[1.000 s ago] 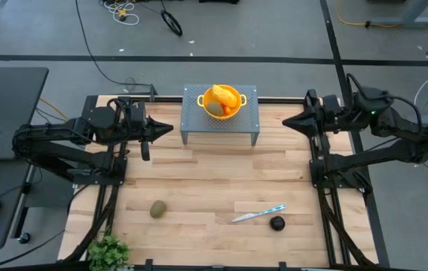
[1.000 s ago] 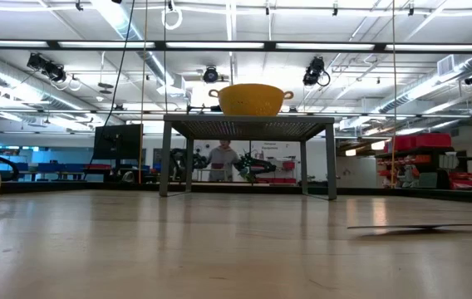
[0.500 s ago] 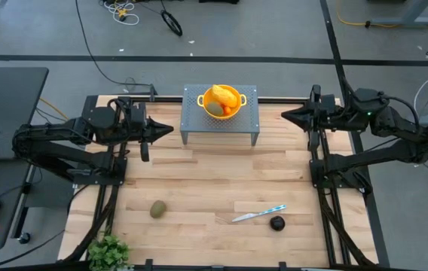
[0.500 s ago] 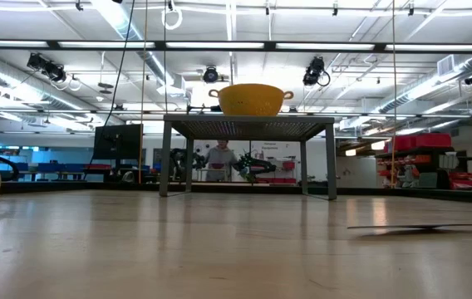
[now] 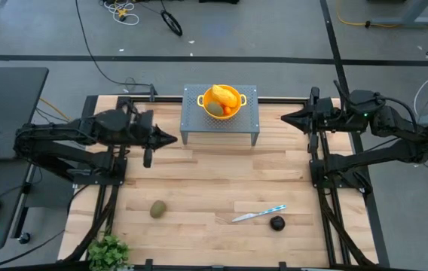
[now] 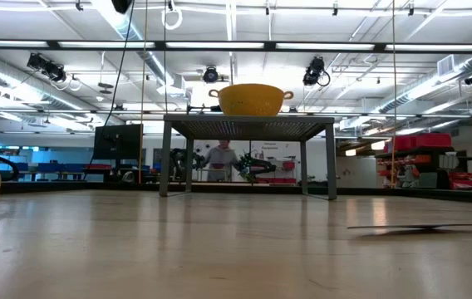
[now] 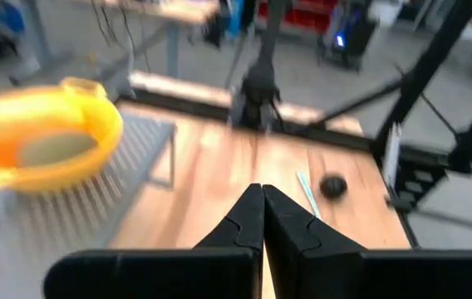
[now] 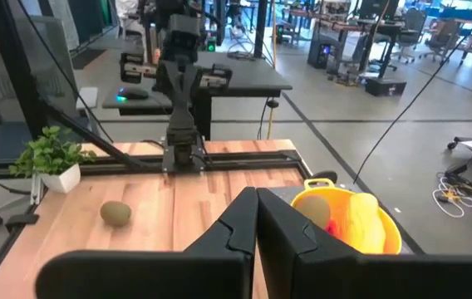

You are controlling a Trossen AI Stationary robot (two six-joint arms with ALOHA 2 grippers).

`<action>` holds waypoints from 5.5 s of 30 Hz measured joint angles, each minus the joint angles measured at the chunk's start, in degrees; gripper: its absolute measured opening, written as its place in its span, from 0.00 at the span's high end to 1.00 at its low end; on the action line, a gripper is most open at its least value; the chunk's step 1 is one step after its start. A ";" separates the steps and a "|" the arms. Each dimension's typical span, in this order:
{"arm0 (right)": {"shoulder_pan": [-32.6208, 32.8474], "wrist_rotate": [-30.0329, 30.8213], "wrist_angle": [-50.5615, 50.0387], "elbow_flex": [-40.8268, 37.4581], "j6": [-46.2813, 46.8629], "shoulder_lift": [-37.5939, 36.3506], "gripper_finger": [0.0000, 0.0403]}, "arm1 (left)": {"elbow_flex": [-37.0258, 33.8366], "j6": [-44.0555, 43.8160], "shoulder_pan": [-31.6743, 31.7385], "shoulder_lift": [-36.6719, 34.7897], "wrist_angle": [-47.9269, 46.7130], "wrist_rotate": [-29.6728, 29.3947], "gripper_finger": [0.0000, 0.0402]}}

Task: Pick & Place Fruit
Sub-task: Put the brown kiwi into the yellow strainer bowl on the shelf

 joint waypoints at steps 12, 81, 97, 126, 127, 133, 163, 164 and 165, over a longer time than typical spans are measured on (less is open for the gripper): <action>0.00 0.02 -0.44 0.00 0.01 0.00 0.95 | -0.02 1.27 0.00 6.08 -1.95 5.53 0.99; 0.02 0.41 -1.56 0.02 0.67 3.58 0.95 | 0.02 1.33 -33.52 19.21 -14.02 14.50 0.99; 0.02 -0.01 -1.59 0.02 0.67 3.58 0.95 | 0.02 14.41 -35.98 19.21 -13.99 12.25 0.81; 0.02 0.04 -1.61 0.02 2.20 4.72 0.95 | 0.02 30.89 -36.18 19.21 -24.09 7.63 0.13; 0.02 0.04 -1.63 0.02 2.20 4.79 0.95 | 0.02 32.01 -36.20 19.21 -24.99 7.63 0.13; 0.01 0.05 -1.65 0.02 2.20 5.34 0.95 | 0.02 38.33 -35.82 22.00 -31.22 7.83 0.14; 0.00 0.02 -5.61 0.02 2.20 6.69 0.95 | 0.04 63.59 -35.93 34.71 -29.36 6.17 0.15; 0.00 0.02 -5.60 0.02 2.20 6.69 0.95 | 0.04 64.16 -35.93 35.45 -29.13 6.03 0.15; 0.01 0.02 -5.61 0.02 2.20 6.69 0.95 | 0.04 64.81 -35.93 36.15 -28.85 5.36 0.15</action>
